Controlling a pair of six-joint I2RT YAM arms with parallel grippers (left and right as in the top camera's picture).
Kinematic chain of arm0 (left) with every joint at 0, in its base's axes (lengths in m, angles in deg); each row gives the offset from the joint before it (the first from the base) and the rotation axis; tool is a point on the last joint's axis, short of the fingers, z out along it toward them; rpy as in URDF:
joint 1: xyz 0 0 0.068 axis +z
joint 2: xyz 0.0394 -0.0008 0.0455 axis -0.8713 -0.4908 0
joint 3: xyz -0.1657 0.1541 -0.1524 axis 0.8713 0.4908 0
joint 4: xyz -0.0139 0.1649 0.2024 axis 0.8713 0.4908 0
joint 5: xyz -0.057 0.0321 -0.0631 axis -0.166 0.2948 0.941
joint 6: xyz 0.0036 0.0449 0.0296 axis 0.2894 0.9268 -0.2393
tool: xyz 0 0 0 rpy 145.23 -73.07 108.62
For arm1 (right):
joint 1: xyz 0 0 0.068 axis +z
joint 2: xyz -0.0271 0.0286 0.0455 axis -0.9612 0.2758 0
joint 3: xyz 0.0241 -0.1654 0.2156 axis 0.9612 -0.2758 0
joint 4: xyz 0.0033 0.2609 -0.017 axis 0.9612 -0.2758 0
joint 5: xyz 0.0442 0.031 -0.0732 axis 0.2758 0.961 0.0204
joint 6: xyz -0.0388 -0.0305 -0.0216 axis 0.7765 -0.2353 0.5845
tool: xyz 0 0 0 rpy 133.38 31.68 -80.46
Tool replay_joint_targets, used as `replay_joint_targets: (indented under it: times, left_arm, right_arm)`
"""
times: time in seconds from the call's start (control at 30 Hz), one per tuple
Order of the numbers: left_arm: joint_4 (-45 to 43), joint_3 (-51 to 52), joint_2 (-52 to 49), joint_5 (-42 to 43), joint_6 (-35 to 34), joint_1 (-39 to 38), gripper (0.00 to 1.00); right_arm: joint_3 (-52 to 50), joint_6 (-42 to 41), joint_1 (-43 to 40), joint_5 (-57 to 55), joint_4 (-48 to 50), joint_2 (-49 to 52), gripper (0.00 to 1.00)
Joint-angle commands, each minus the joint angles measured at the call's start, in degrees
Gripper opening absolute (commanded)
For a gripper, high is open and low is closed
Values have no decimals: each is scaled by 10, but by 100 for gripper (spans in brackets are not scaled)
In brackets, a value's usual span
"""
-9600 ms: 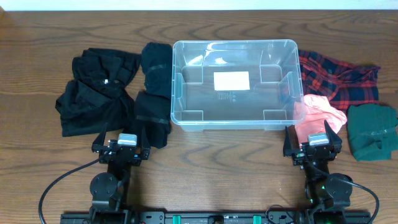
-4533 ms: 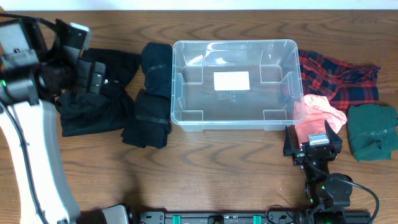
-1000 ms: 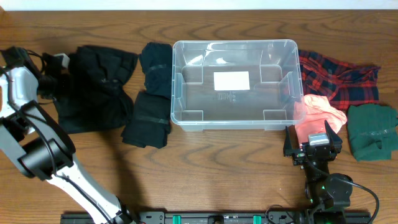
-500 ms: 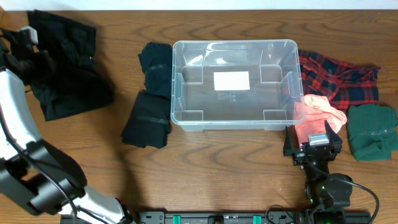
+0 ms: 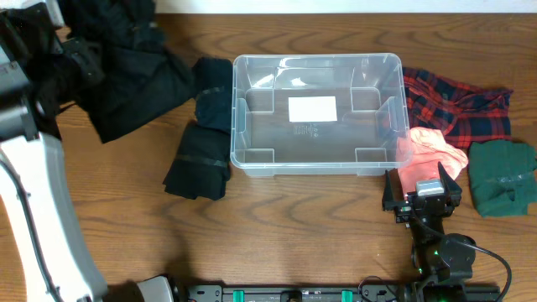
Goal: Pack container
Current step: 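Carry the black jacket right and lower it into the clear bin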
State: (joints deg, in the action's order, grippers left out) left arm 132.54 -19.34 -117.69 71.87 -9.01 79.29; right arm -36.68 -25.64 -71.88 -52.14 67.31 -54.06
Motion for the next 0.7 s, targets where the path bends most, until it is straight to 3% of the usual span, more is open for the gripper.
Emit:
replay_joint_targets:
  times: [0.0,0.27,0.67]
  left_arm:
    - [-9,-8,37,102,-33,-30,6]
    - [15,-8,26,214,-56,-111,6]
    - [27,-8,-45,220,-56,-250,6]
  right_arm:
    - [-1,5,-2,-1,-2,-3,99]
    - [-1,5,-2,-1,-2,-3,99]
    - [-1,5,-2,-1,-2,-3,99]
